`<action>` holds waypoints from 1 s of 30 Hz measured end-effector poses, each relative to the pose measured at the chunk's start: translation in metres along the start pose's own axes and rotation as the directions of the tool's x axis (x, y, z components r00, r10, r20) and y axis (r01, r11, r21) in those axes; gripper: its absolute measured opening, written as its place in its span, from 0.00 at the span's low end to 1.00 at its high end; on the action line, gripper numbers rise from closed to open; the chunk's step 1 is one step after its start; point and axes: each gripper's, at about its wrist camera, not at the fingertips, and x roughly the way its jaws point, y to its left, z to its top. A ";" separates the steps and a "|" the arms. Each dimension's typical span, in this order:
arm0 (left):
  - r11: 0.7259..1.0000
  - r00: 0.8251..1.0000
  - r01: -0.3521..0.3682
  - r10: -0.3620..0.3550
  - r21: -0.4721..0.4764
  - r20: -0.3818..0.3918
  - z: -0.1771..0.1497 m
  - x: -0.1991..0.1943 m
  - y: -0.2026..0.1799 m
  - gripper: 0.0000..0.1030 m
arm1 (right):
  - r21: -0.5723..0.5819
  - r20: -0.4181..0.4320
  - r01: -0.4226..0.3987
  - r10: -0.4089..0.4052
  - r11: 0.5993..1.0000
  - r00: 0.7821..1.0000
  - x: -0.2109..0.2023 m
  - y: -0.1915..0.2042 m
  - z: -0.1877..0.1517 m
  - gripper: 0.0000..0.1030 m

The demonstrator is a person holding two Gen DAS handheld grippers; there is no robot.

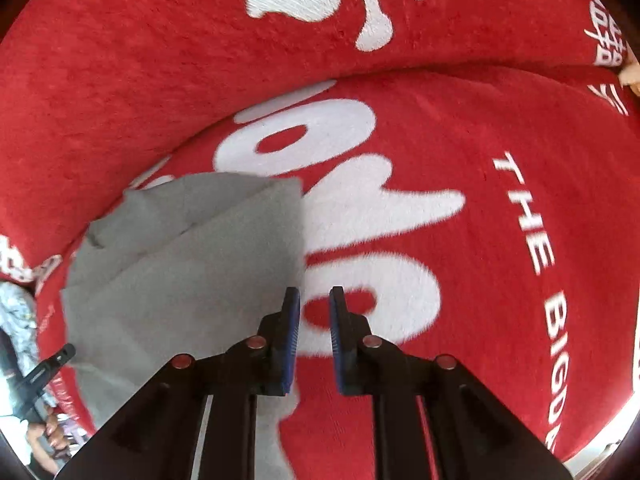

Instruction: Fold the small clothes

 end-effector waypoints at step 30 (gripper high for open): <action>0.979 0.981 -0.153 0.167 0.138 -0.097 -0.037 0.002 -0.043 0.15 | -0.039 -0.089 -0.027 0.023 0.999 0.996 -0.003 0.045 -0.079 0.13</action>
